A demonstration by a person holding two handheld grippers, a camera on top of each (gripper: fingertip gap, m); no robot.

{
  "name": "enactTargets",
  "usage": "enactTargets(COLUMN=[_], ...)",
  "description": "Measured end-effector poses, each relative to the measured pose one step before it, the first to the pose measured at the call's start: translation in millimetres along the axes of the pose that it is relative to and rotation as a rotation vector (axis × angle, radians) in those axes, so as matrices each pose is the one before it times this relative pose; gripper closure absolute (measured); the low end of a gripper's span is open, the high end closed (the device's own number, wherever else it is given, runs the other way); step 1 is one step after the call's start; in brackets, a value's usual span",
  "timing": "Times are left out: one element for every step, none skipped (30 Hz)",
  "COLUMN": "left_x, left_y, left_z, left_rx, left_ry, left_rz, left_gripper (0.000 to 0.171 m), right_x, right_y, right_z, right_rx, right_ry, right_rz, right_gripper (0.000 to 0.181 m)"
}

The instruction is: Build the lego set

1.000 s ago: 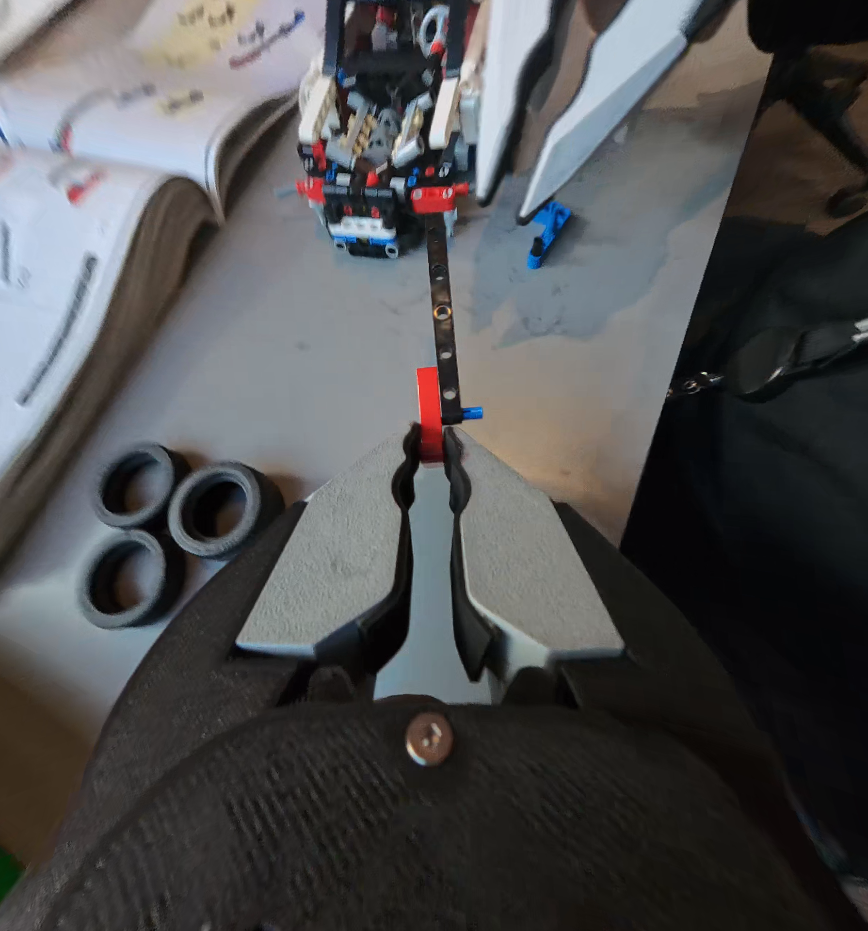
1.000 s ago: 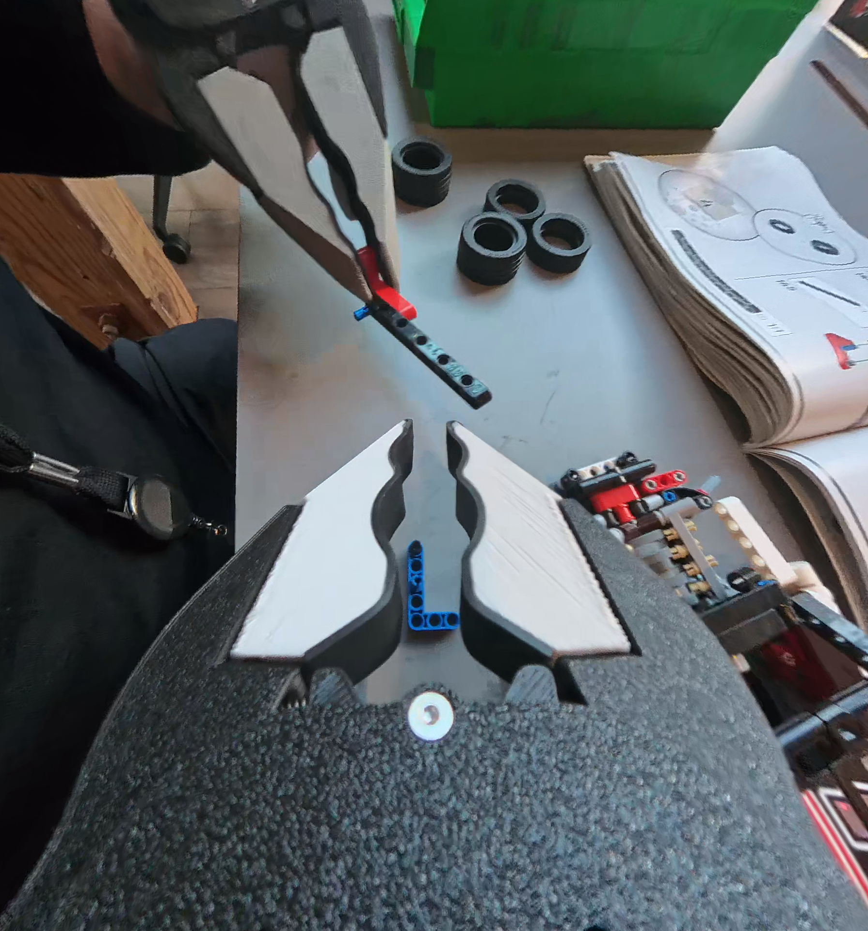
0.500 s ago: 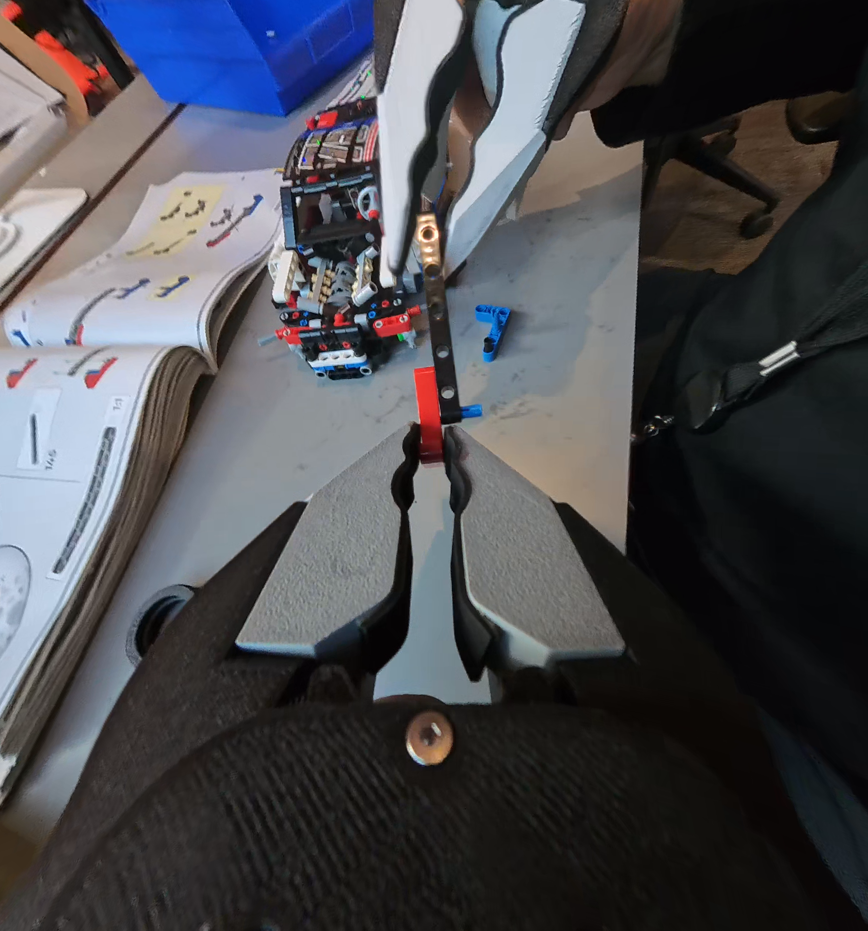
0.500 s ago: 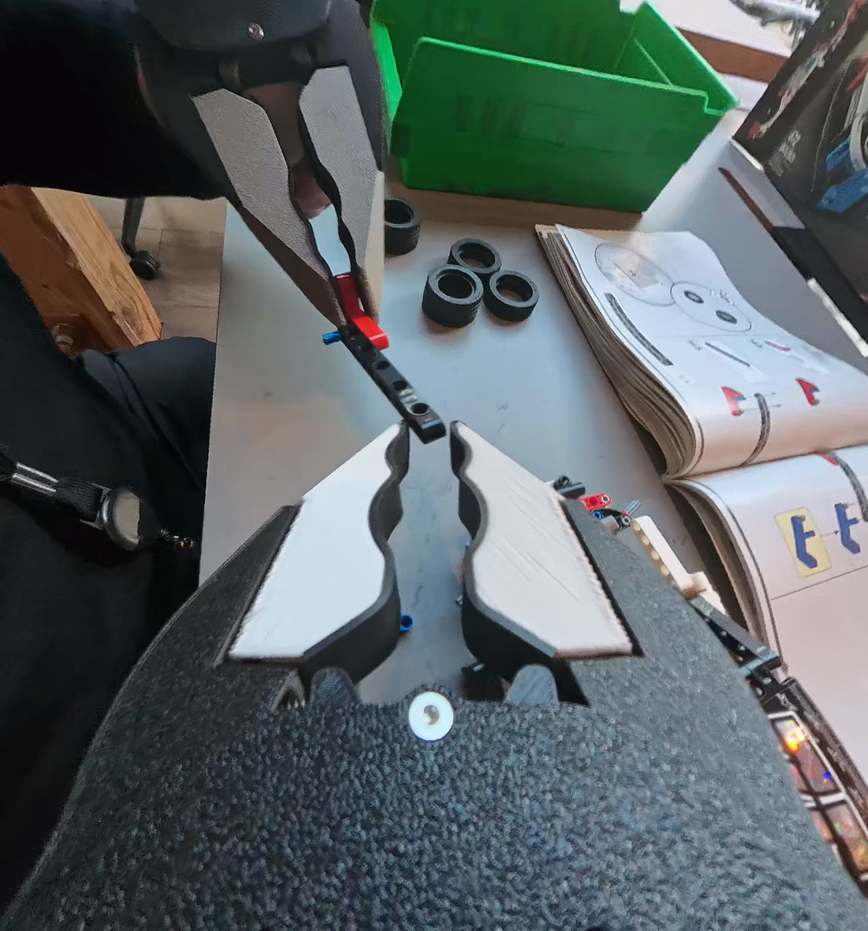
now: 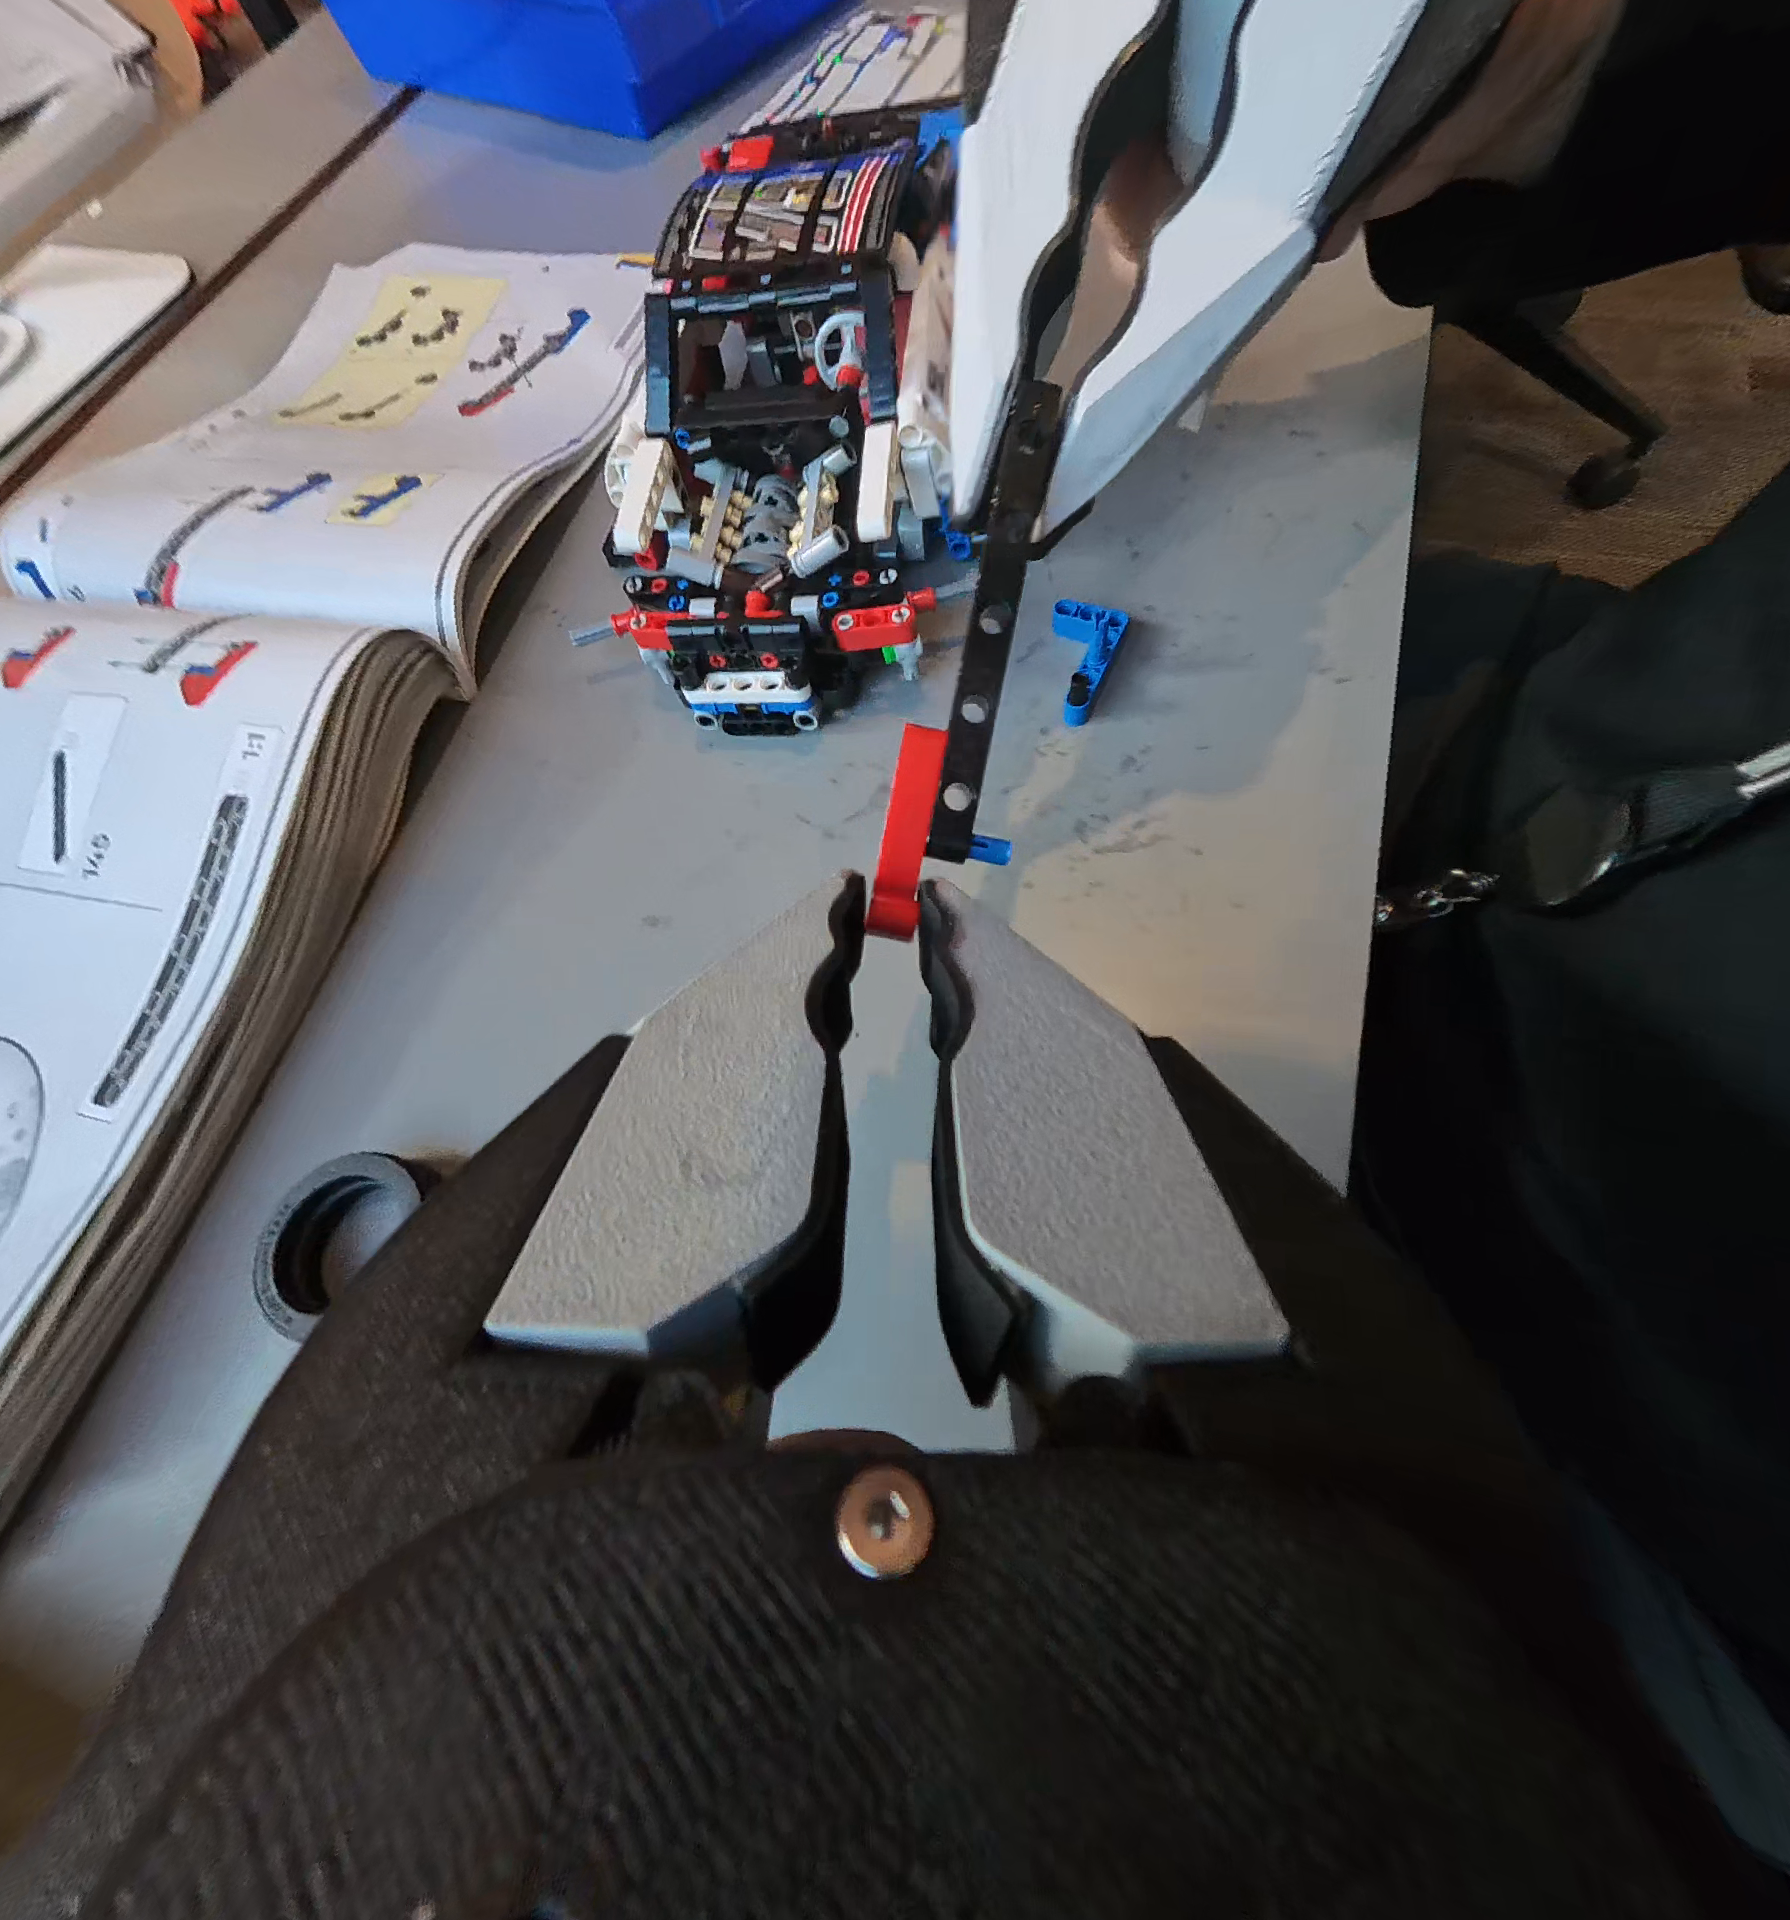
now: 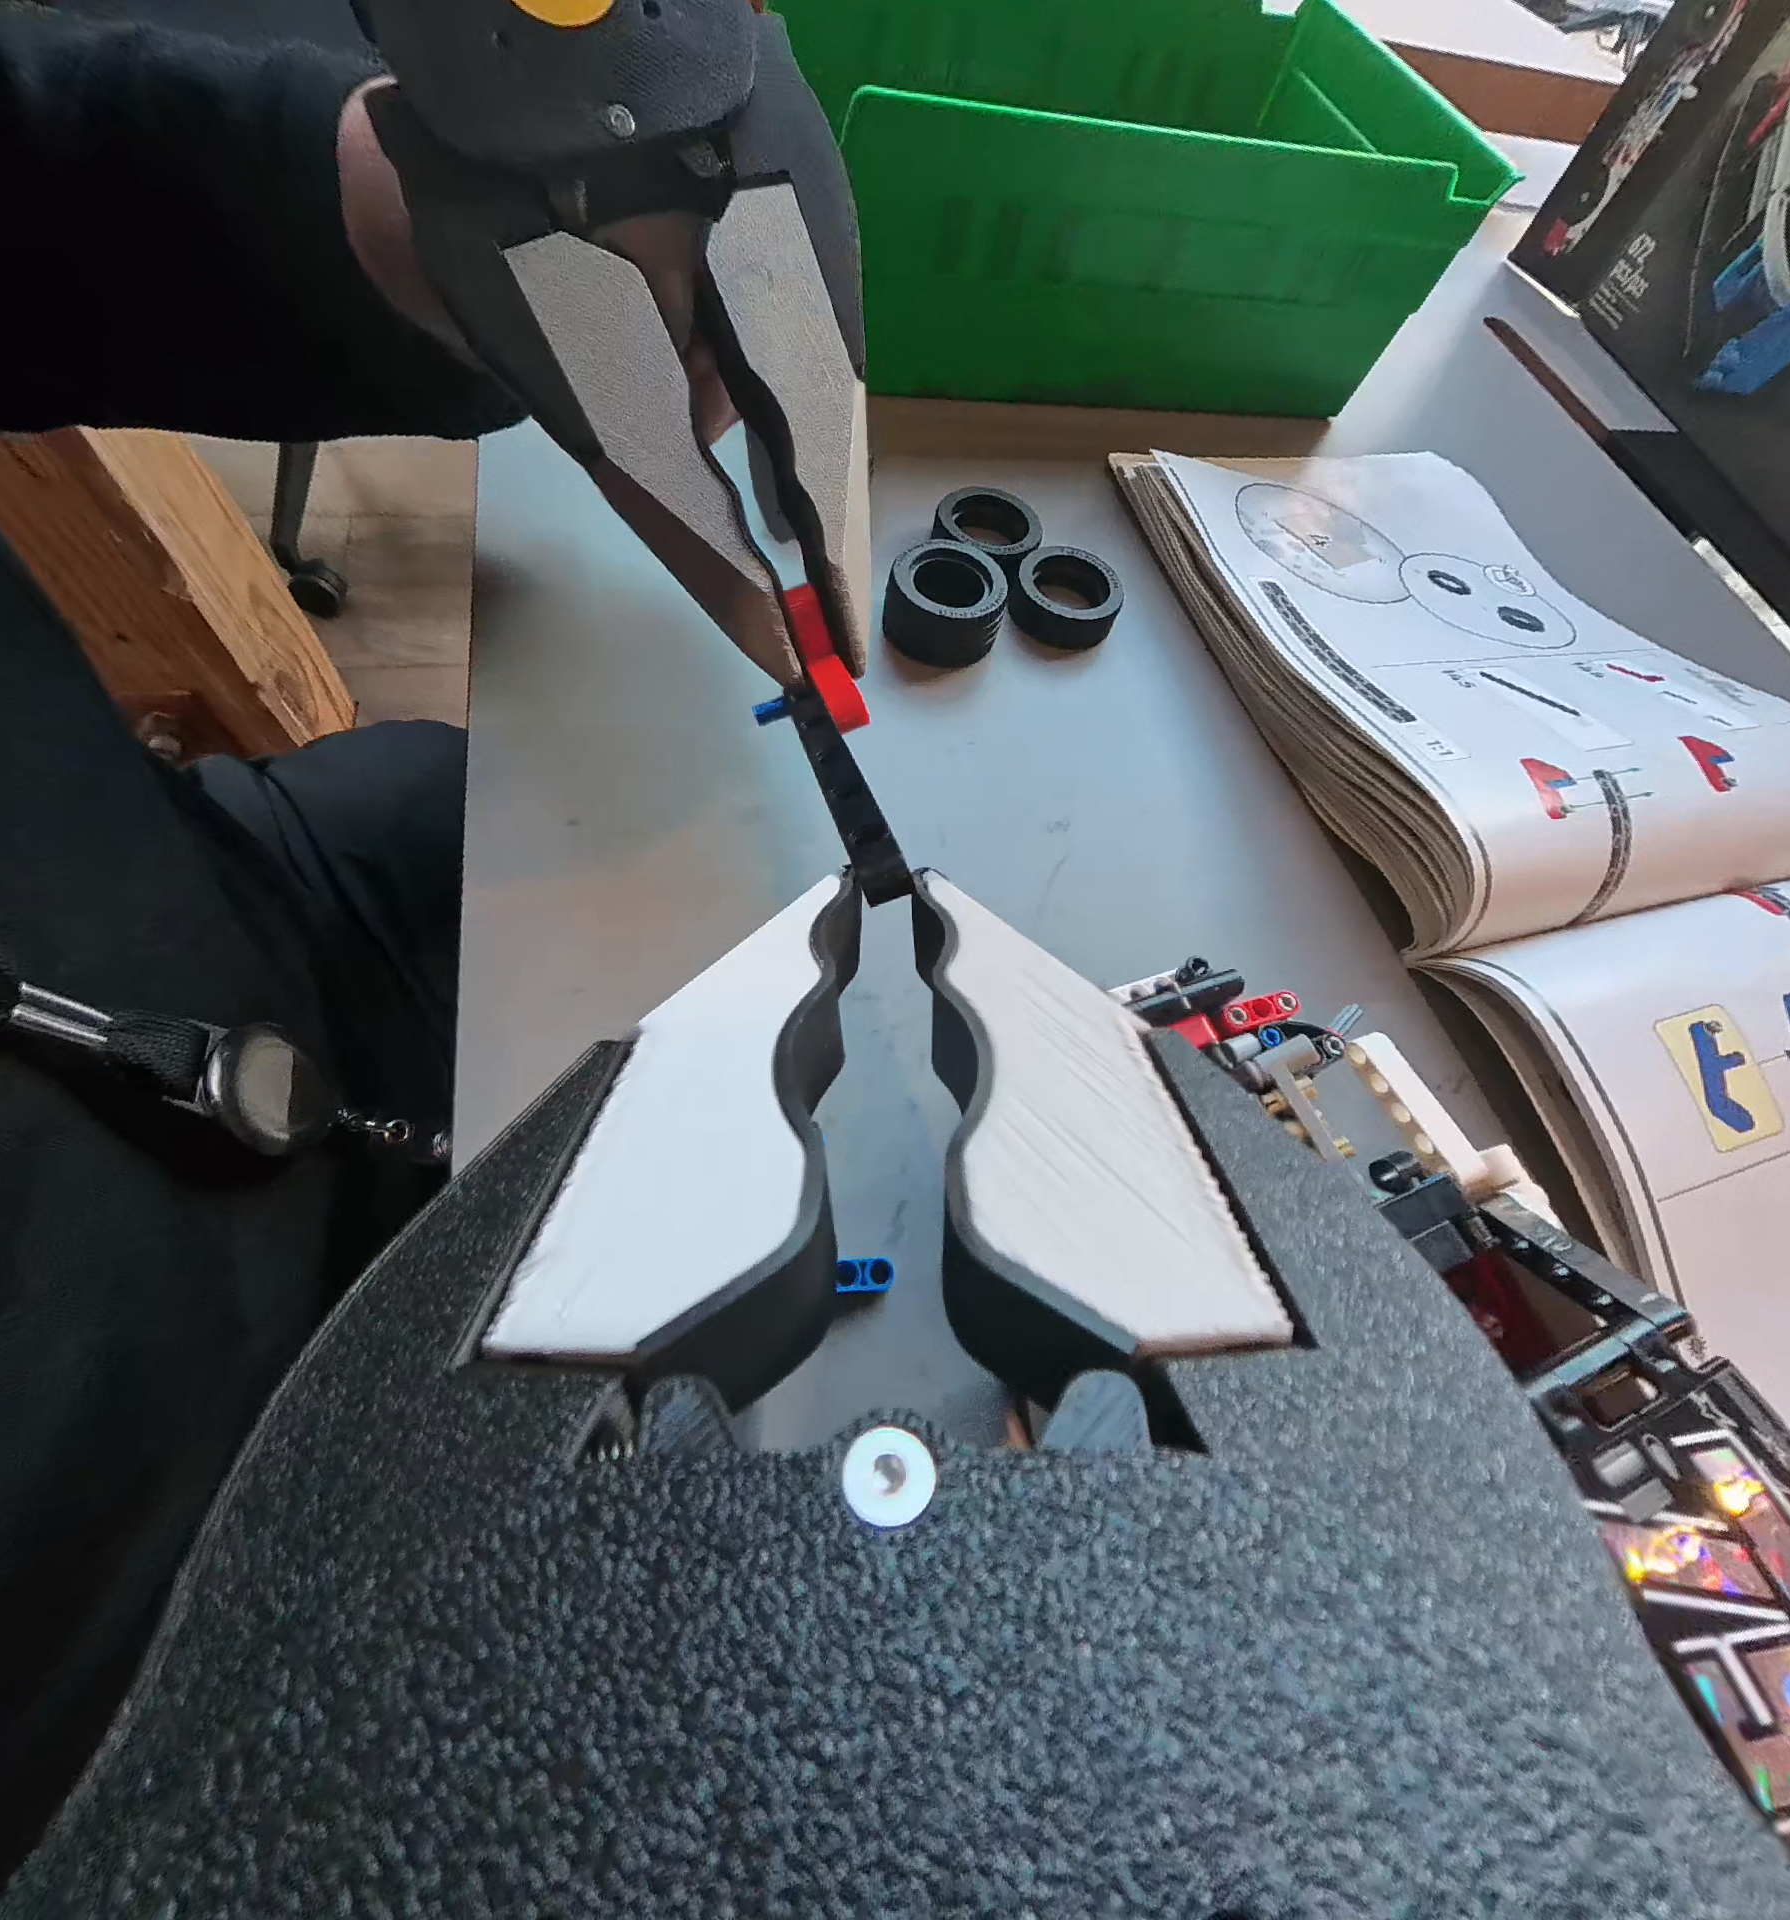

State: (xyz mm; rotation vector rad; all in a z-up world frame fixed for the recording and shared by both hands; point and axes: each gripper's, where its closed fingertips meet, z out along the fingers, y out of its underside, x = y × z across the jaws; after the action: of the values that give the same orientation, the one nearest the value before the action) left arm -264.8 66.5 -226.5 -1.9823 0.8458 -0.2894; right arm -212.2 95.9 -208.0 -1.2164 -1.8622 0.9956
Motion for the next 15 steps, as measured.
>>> enactTargets(left_x=[-0.93, -0.66, -0.95, -1.54, -1.16, -0.16, -0.03, -0.51, 0.36, 0.79, -0.08, -1.02, 0.0, 1.86, 1.84], left_y=[2.15, 1.77, 1.62, 1.7, 2.48, 2.65, 2.41, 2.5, 2.93, 2.96, 3.05, 3.09, 2.95, 2.03, 1.08], left_z=[0.6, 0.43, 0.07, -0.18, -0.37, -0.61, -0.67, -0.66, -0.42, -0.1, 0.05, 0.11, 0.06, 0.1, 0.35], left_rx=[-0.01103, -0.00651, -0.00149, -0.00199, -0.00696, -0.00769, -0.00509, -0.00482, -0.00733, -0.00887, -0.01103, -0.01348, -0.01458, -0.01058, -0.00462], left_ry=[-0.0022, -0.0014, -0.0035, -0.007, -0.0051, -0.0012, -0.0032, -0.0073, -0.0009, 0.0028, -0.0014, -0.0066, 0.0006, 0.0119, 0.0099], left_rz=[-0.0204, -0.0195, -0.0177, -0.018, -0.0165, -0.0137, -0.0113, -0.012, -0.0111, -0.0112, -0.0126, -0.0153, -0.017, -0.0163, -0.0142], left_gripper=[0.162, 0.161, 0.161, 0.161, 0.16, 0.16, 0.162, 0.164, 0.164, 0.163, 0.16, 0.157, 0.154, 0.151, 0.151], right_x=[-0.29, 0.58, -0.34, -1.09, -0.97, -1.09, -1.41, -1.41, -0.96, -0.16, -0.31, -1.17, -1.91, -0.87, -0.13], right_y=[1.25, 1.19, 1.21, 1.25, 1.15, 1.82, 2.27, 2.33, 1.85, 1.35, 0.61, -0.13, -0.31, 0.08, 0.3], right_z=[0.39, 0.5, 0.56, 0.58, 0.57, 0.81, 1.13, 1.32, 1.32, 1.04, 0.64, 0.46, 0.34, 0.32, 0.29], right_rx=[-0.0022, -0.0008, -0.0016, -0.0041, -0.0029, -0.005, -0.0084, -0.0093, -0.0079, -0.0062, -0.0036, -0.0012, -0.0013, -0.0027, -0.003], right_ry=[0.0073, 0.0152, 0.0118, 0.0093, 0.0114, 0.011, 0.0082, 0.0057, 0.0079, 0.0117, 0.0116, 0.0054, 0.0001, 0.0072, 0.0112], right_rz=[0.0061, 0.0015, -0.0036, -0.0039, -0.0066, -0.0109, -0.0124, -0.0095, -0.0078, -0.0103, -0.0125, -0.0114, -0.0105, -0.0093, -0.0084], right_gripper=[0.172, 0.172, 0.173, 0.173, 0.173, 0.173, 0.174, 0.174, 0.174, 0.175, 0.175, 0.175, 0.174, 0.174, 0.174])
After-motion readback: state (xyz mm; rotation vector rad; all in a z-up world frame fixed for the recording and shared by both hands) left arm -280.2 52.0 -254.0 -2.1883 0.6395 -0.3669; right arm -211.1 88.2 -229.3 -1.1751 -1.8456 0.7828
